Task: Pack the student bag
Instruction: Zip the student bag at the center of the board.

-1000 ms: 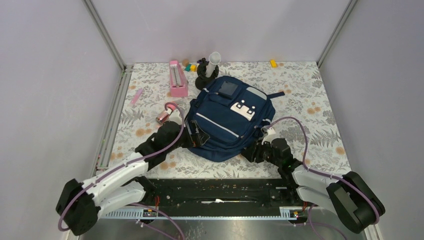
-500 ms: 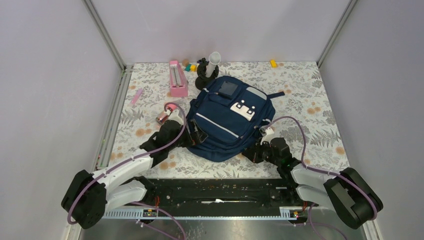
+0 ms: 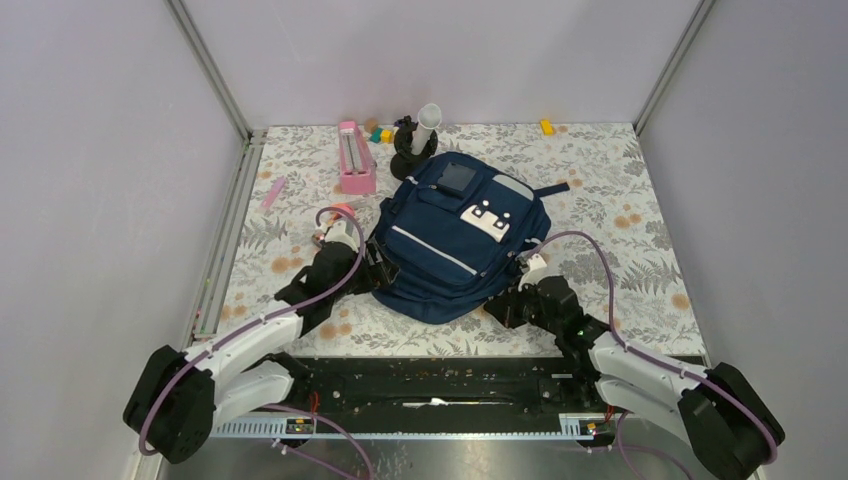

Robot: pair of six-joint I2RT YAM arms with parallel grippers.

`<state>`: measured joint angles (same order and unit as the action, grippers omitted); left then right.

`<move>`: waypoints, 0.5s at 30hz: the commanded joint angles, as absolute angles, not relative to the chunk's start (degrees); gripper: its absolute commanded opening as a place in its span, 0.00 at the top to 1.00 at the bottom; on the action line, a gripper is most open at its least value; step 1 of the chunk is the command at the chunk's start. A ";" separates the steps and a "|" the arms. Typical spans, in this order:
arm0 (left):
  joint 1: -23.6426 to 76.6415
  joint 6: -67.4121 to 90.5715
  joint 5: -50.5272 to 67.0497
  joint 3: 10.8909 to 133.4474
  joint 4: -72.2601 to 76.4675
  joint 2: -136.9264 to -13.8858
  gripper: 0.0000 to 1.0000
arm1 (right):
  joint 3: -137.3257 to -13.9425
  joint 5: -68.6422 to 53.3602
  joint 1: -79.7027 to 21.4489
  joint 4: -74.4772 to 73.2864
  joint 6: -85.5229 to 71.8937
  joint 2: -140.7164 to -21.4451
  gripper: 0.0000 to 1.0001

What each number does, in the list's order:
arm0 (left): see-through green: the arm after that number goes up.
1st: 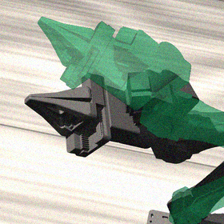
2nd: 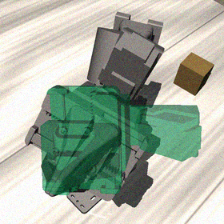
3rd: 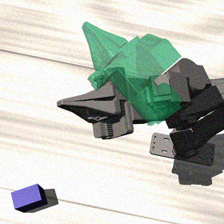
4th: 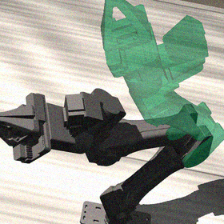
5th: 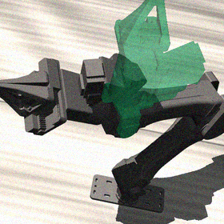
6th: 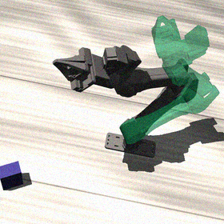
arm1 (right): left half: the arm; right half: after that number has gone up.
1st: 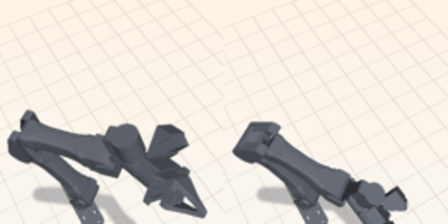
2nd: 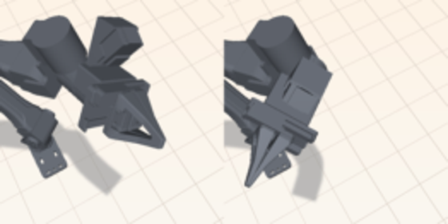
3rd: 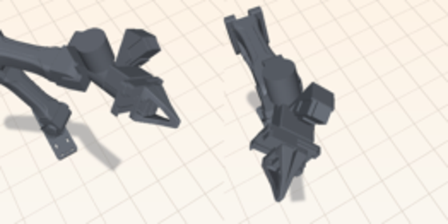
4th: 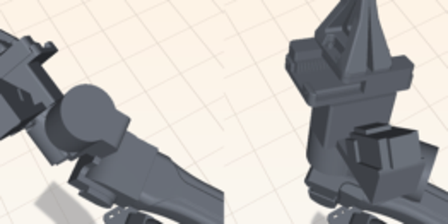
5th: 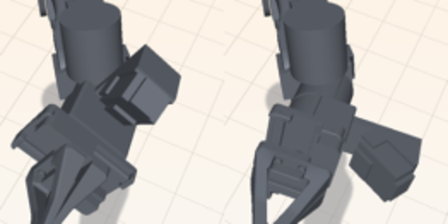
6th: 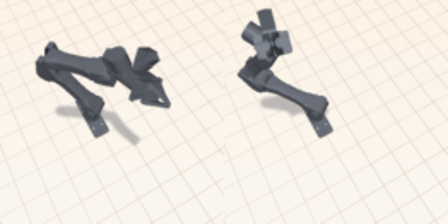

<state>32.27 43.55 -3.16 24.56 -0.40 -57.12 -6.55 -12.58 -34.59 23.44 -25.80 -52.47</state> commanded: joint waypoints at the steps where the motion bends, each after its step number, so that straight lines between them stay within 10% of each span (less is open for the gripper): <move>1: 31.13 42.11 -1.67 24.67 3.64 -60.59 0.25 | -10.09 -9.15 -38.86 18.38 -25.07 -49.79 1.00; 11: 31.11 43.51 3.40 24.34 8.34 -62.48 1.00 | -15.93 -3.04 -44.04 9.14 -24.32 -51.80 1.00; 15: 31.11 46.02 3.75 22.41 11.37 -60.57 1.00 | -20.80 2.17 -47.67 2.95 -24.30 -53.79 1.00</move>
<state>30.85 42.89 -0.36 23.86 4.10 -62.83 -14.81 -1.50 -43.86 7.97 -25.02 -52.58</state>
